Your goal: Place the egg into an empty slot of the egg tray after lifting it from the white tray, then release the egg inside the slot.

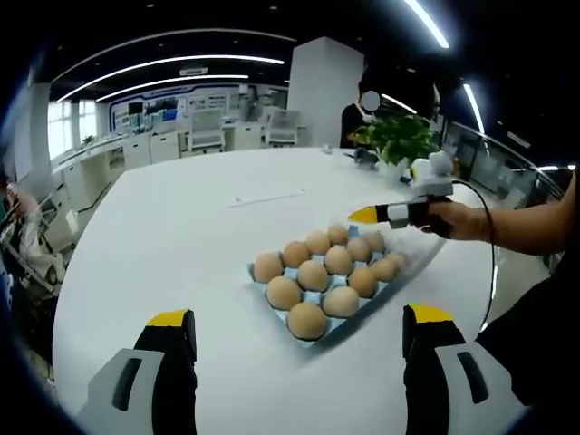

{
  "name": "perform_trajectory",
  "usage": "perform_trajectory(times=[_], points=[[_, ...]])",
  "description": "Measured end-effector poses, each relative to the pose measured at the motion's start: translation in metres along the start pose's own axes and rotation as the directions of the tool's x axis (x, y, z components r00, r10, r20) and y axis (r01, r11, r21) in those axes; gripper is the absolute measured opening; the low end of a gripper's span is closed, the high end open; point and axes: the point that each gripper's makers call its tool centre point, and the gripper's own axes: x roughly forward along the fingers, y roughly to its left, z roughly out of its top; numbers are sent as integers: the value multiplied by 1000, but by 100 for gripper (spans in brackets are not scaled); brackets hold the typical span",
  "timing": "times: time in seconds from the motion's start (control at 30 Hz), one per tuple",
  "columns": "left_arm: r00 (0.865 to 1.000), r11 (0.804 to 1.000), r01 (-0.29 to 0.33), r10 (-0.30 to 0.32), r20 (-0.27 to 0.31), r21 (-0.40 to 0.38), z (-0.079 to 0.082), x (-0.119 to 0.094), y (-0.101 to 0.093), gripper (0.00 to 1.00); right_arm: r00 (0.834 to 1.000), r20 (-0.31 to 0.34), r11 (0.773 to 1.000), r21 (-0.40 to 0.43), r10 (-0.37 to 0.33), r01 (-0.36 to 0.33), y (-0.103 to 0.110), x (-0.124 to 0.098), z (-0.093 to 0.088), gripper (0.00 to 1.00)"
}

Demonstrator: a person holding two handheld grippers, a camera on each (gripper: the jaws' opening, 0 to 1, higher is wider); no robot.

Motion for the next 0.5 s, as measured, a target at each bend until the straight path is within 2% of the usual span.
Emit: perform_trajectory(times=[0.37, 0.5], points=[[1000, 1000, -4, 4, 0, -4, 1, -1, 2, 95, 989, 53, 990, 53, -137, 134, -50, -31, 4, 25], [1000, 1000, -1, 1, -3, -2, 1, 1, 1, 95, 969, 85, 971, 69, -233, 228, -84, -54, 8, 25]])
